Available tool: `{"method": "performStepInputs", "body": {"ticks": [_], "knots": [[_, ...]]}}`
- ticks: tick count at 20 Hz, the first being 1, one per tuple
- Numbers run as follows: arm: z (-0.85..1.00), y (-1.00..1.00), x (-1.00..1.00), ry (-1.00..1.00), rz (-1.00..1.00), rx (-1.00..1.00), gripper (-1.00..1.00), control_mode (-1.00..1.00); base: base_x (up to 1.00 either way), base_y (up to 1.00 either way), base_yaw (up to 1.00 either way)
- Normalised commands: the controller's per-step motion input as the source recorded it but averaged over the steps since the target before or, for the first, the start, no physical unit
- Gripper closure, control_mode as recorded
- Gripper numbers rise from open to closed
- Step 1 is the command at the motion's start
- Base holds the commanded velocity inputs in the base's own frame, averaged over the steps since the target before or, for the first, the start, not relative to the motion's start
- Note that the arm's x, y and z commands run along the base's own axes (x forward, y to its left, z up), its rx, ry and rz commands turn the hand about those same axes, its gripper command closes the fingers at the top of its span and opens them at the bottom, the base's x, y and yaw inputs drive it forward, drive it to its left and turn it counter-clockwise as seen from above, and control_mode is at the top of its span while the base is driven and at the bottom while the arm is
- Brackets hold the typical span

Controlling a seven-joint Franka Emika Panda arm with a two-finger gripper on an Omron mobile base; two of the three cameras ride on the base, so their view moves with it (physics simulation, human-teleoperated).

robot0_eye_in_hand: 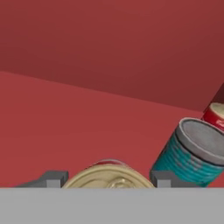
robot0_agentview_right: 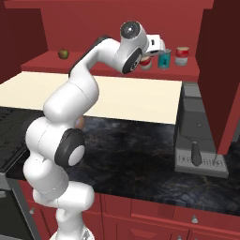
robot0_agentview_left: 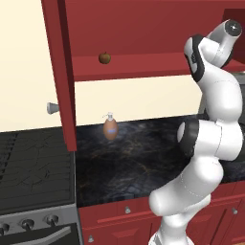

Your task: Pick the cans from the counter and place them in their designated side in the cabinet.

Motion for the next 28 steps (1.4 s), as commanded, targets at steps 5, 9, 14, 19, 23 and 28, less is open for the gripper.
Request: {"method": "performStepInputs", "body": {"ticks": [5,9,14,19,23,28], "knots": [[-0.1,-0.07,0.1,0.0,0.03,-0.01,-1.0,-1.0,0.0,0.0,0.0],[-0.09,-0.08,0.16,0.0,0.04,0.0,-1.0,-1.0,0.0,0.0,0.0],[-0.08,-0.06,0.24,0.0,0.03,0.0,-1.0,-1.0,0.0,0.0,0.0],[-0.06,-0.13,0.17,-0.03,0.04,0.0,-1.0,-1.0,0.0,0.0,0.0],[-0.02,-0.12,0.07,-0.05,0.05,0.0,-1.0,-1.0,0.0,0.0,0.0],[0.0,-0.05,0.07,-0.05,0.06,0.0,-1.0,-1.0,0.0,0.0,0.0]]}}
